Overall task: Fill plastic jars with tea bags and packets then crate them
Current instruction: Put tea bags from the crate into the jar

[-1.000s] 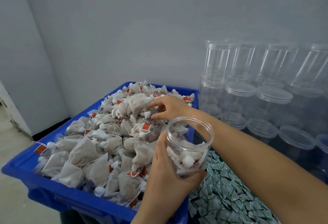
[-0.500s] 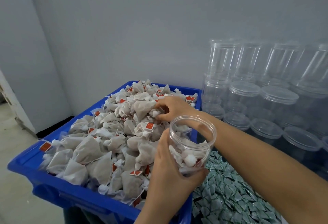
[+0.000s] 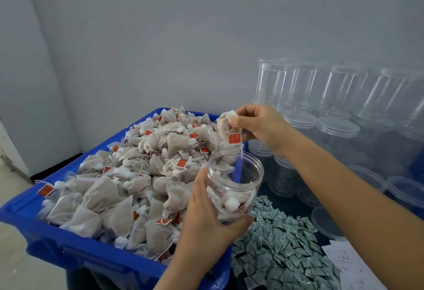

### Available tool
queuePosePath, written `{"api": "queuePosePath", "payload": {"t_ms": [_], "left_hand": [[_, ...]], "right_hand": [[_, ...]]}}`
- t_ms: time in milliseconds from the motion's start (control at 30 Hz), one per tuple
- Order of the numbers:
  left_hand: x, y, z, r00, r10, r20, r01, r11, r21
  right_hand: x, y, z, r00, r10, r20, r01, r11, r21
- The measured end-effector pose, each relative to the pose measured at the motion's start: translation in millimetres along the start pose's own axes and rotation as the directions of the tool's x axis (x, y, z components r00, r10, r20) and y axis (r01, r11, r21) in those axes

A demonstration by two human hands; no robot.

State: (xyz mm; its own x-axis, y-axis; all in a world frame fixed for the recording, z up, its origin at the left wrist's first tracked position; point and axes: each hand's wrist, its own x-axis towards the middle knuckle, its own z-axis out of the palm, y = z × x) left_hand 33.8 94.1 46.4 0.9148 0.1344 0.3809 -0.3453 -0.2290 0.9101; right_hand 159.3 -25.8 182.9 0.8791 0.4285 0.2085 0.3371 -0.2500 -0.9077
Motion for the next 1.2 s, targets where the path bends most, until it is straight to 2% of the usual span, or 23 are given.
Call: {"api": "queuePosePath", "payload": {"t_ms": [133, 233, 433, 533, 633, 700, 767, 967, 1033, 1200], "left_hand": [[-0.7, 2.2, -0.6, 1.0, 0.021, -0.012, -0.02, 1.0, 0.011], [-0.6, 2.8, -0.8, 0.999, 0.033, -0.009, -0.033, 0.999, -0.015], [0.6, 2.0, 0.0, 0.999, 0.051, -0.005, -0.051, 0.998, -0.046], [0.5, 2.9, -0.1, 0.999, 0.044, -0.015, -0.045, 0.998, -0.045], [0.9, 1.9, -0.2, 0.999, 0.038, -0.016, -0.039, 0.998, -0.043], [0.9, 0.3, -0.5, 1.0, 0.013, 0.0, -0.013, 0.999, -0.045], [0.7, -2.0, -0.9, 1.0, -0.005, 0.005, 0.005, 1.0, -0.026], [1.7, -2.0, -0.8, 1.0, -0.007, 0.018, 0.008, 1.0, -0.022], [1.2, -0.8, -1.0, 1.0, 0.009, 0.012, -0.009, 1.0, -0.01], [0.9, 1.8, -2.0, 1.0, 0.021, -0.002, -0.021, 1.0, -0.004]], "right_hand": [[-24.4, -19.6, -7.4, 0.998, -0.064, -0.003, 0.063, 0.991, 0.114], [-41.5, -23.4, -6.5, 0.995, -0.076, 0.061, 0.07, 0.993, 0.1], [-58.7, -16.6, -5.5, 0.979, -0.095, 0.18, 0.135, 0.965, -0.226], [-61.8, -21.4, -4.0, 0.958, -0.154, 0.244, 0.256, 0.841, -0.476], [-62.4, -26.8, 4.7, 0.918, -0.158, 0.363, 0.369, 0.673, -0.641], [-61.3, -28.9, 10.2, 0.903, -0.108, 0.415, 0.386, 0.628, -0.676], [-59.4, -32.2, 13.8, 0.892, -0.051, 0.45, 0.375, 0.64, -0.671], [-49.5, -30.9, 25.4, 0.892, 0.021, 0.453, 0.372, 0.535, -0.758], [-48.4, -30.3, 28.1, 0.884, 0.04, 0.466, 0.37, 0.549, -0.749], [-45.5, -30.0, 23.9, 0.861, 0.071, 0.504, 0.332, 0.673, -0.661]]}}
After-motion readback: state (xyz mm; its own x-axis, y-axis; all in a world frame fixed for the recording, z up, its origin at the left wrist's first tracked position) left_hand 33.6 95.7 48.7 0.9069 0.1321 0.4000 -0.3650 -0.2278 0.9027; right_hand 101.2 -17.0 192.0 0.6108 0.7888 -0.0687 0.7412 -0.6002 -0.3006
